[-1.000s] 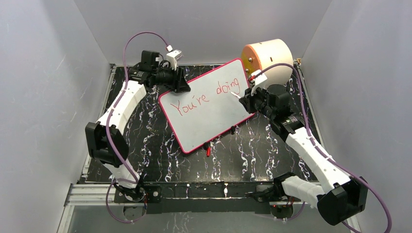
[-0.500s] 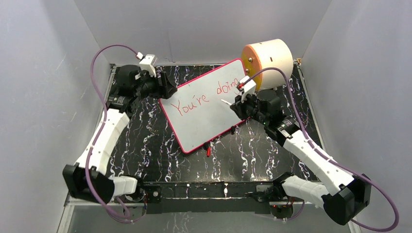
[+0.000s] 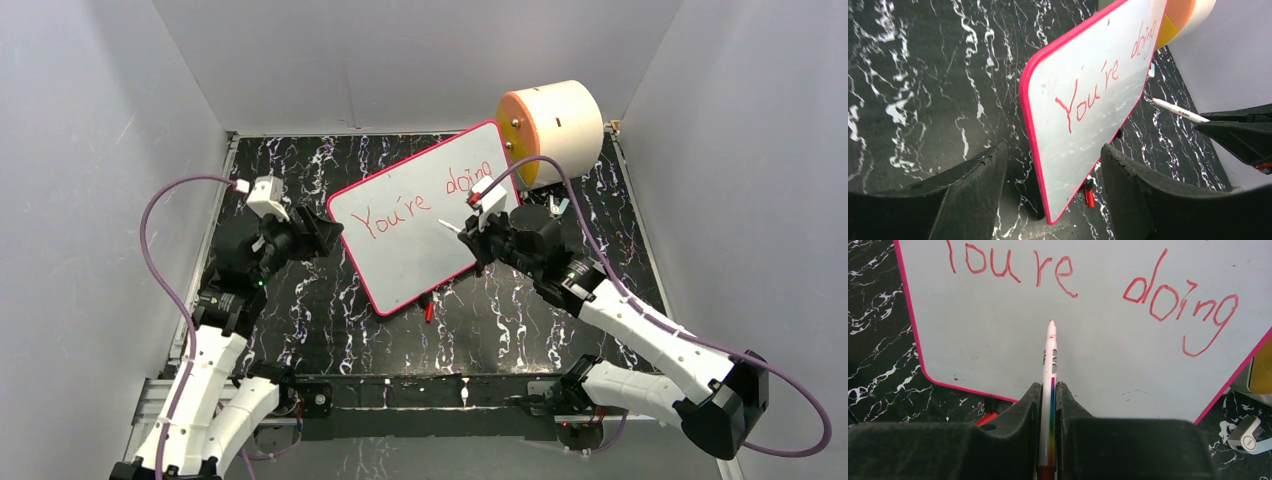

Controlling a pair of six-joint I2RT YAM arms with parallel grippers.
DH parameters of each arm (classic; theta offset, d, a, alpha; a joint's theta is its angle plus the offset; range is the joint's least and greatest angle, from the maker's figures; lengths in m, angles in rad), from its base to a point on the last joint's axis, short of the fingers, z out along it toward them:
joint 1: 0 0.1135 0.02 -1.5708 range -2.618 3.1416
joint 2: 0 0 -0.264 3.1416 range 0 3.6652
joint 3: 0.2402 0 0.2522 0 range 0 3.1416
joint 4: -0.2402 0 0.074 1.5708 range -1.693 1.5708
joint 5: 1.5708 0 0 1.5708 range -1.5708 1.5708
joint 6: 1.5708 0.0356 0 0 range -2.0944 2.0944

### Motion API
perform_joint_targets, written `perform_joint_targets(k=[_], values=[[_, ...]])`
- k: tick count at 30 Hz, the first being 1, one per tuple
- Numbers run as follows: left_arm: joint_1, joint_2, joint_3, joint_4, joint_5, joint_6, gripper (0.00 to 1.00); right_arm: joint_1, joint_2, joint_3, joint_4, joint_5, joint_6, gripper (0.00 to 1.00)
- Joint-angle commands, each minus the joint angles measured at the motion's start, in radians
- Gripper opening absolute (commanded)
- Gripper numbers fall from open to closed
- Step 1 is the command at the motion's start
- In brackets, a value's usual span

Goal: Write a sentence on the whiteboard

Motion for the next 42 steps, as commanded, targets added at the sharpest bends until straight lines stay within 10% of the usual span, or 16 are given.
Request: perform_joint_targets(k=[1,22,42], values=[[0.006,-0.044,-0.112,0.062,0.014,-0.096,0.65,0.041,-0.024,-0.025,0.091,0.042,0.013,0.0],[0.006,0.07,-0.44,0.582,0.168,-0.302,0.47,0.107,-0.015,-0.103,0.195,0.075,0.005,0.0],[0.006,0.078,-0.567,0.774,0.173,-0.28,0.02,0.25,0.01,-0.077,0.094,0.258,0.004,0.0]])
